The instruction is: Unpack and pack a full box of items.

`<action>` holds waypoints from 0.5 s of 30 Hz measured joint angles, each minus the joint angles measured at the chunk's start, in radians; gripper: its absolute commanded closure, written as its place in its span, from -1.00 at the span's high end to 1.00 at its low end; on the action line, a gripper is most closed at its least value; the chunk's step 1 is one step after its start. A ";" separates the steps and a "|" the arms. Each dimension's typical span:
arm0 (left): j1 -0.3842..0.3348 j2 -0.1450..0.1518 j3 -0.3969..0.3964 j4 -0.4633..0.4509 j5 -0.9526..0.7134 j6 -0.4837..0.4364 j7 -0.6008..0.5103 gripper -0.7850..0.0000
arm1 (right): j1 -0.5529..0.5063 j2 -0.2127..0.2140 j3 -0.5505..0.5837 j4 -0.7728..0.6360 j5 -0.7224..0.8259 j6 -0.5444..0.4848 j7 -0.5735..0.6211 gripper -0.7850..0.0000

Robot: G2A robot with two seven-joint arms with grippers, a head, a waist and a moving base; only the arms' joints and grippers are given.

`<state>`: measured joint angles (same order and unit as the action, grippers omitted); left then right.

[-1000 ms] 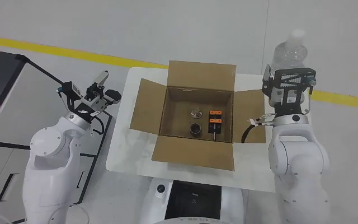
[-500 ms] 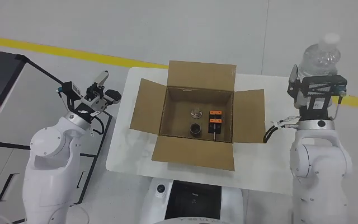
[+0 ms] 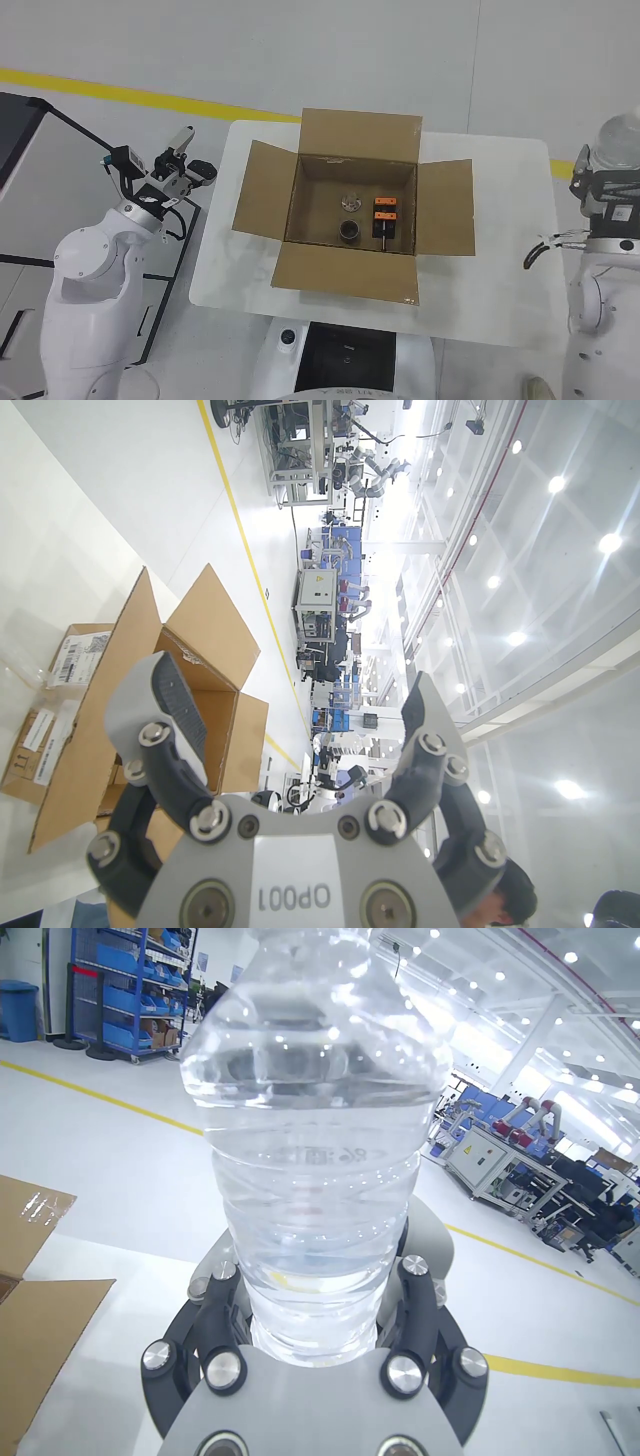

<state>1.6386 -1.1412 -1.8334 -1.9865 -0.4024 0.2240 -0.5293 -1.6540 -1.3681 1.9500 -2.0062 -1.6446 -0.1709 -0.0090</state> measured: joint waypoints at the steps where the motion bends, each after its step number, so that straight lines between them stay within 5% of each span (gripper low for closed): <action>1: 0.000 0.000 0.000 0.000 0.000 0.000 0.000 1.00 | 0.000 0.000 0.000 0.000 0.000 0.000 0.000 -1.00; 7: 0.000 0.000 0.000 0.000 0.000 0.000 0.000 1.00 | -0.001 0.001 -0.017 0.034 0.104 -0.074 -0.054 -1.00; 10: 0.000 0.000 0.000 0.000 0.000 0.000 0.000 1.00 | 0.031 0.007 -0.001 0.146 0.197 -0.142 -0.132 -1.00; 15: 0.000 0.000 0.000 0.000 0.000 0.000 0.000 1.00 | 0.101 0.013 -0.050 0.383 0.132 -0.146 -0.269 -1.00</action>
<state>1.6386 -1.1412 -1.8334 -1.9865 -0.4024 0.2240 -0.5293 -1.5526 -1.3552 1.9002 -1.6231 -1.5125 -0.3171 -0.2777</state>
